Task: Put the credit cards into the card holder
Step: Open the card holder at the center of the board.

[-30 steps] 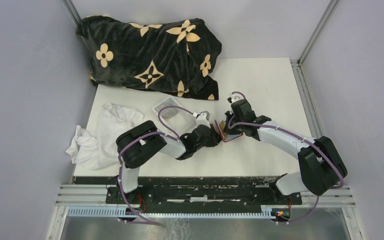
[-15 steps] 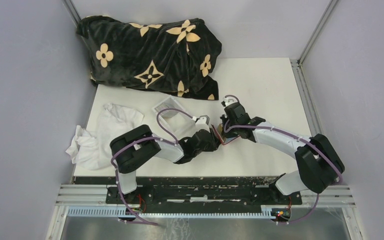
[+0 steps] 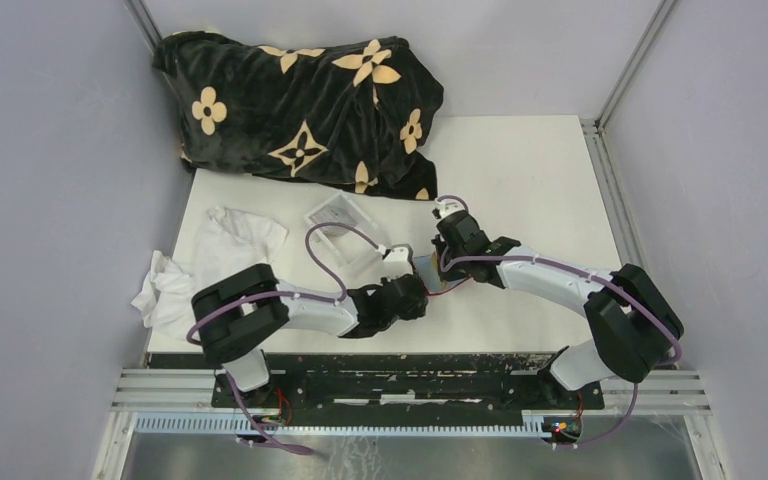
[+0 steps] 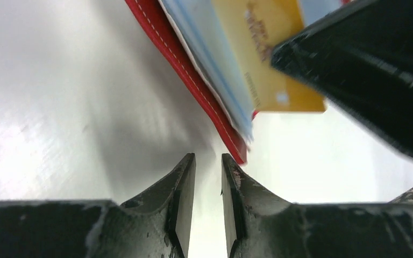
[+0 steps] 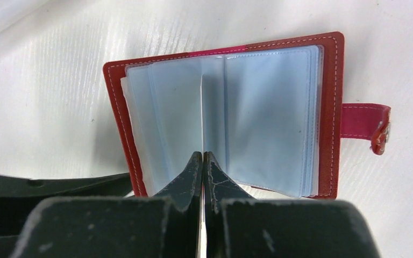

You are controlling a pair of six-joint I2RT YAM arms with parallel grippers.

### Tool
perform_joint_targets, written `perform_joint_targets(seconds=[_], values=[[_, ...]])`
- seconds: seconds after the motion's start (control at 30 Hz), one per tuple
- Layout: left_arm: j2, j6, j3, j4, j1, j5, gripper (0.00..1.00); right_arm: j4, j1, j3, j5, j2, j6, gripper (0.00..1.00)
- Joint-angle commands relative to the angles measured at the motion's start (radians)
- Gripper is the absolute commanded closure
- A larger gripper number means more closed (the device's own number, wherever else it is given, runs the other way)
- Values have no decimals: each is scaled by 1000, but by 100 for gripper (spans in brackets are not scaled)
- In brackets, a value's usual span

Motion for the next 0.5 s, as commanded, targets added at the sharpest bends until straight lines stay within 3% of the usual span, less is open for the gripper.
perform_joint_targets(seconds=[0.0,0.27,0.47], values=[[-91,-42,-74,-332,-33,-93,66,-26,25,34,41,12,-8,99],[-245,-14,-22,-373,-47,-175,66,-37,42,40,57,11,1,99],[-225,45,67,-320,-46,-215,65,-44,42,48,52,6,10,99]])
